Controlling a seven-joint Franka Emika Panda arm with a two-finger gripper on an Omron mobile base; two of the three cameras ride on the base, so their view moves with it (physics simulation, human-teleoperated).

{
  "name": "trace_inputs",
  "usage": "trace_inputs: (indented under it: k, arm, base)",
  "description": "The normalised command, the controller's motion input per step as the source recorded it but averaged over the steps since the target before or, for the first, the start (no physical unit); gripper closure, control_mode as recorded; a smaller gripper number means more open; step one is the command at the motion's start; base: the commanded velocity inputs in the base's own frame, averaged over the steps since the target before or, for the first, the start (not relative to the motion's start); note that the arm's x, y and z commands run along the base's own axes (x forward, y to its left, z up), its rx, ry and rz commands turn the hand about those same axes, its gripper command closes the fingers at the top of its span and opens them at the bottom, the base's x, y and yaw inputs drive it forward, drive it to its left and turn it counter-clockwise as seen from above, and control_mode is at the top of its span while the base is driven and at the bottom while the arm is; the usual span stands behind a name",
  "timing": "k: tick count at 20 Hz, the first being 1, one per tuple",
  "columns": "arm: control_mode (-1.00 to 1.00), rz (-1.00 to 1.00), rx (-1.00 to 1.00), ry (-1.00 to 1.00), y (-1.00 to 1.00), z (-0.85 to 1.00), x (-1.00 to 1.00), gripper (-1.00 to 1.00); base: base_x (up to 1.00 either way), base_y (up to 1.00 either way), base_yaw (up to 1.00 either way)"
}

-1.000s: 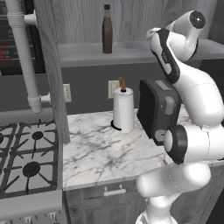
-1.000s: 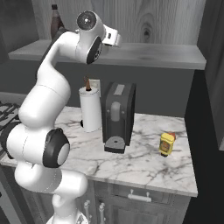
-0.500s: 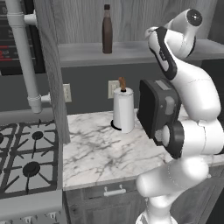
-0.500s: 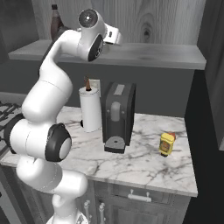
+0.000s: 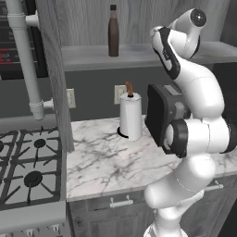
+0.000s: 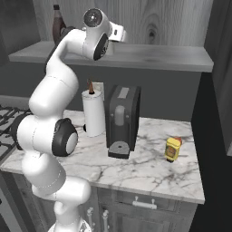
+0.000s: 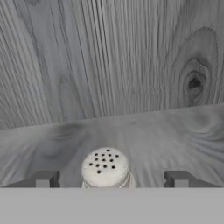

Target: There are various items on the counter. Only move the condiments/shakers into the cabinet.

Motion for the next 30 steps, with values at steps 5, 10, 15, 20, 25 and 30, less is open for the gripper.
trace_inputs:
  k: [5, 10, 15, 20, 25, 30]
  arm:
    - [-1.0, 0.0, 0.0, -0.04, 0.0, 0.0, 0.22, -1.0]
    - [-1.0, 0.0, 0.0, 0.0, 0.0, 0.0, -0.02, -1.0]
    - [-1.0, 0.0, 0.0, -0.12, 0.0, -0.05, -0.89, -1.0]
    - [-1.0, 0.0, 0.0, -0.18, 0.0, -0.21, -1.0, -1.0]
    - [-1.0, 0.0, -0.01, -0.07, -0.08, -0.55, -1.0, -1.0]
    - [-1.0, -0.04, 0.0, 0.0, -0.18, -0.63, -1.0, -1.0]
  base:
    - [0.0, 0.0, 0.0]
    - [0.0, 0.0, 0.0]
    - [0.0, 0.0, 0.0]
    - [0.0, 0.0, 0.0]
    - [0.0, 0.0, 0.0]
    - [0.0, 0.0, 0.0]
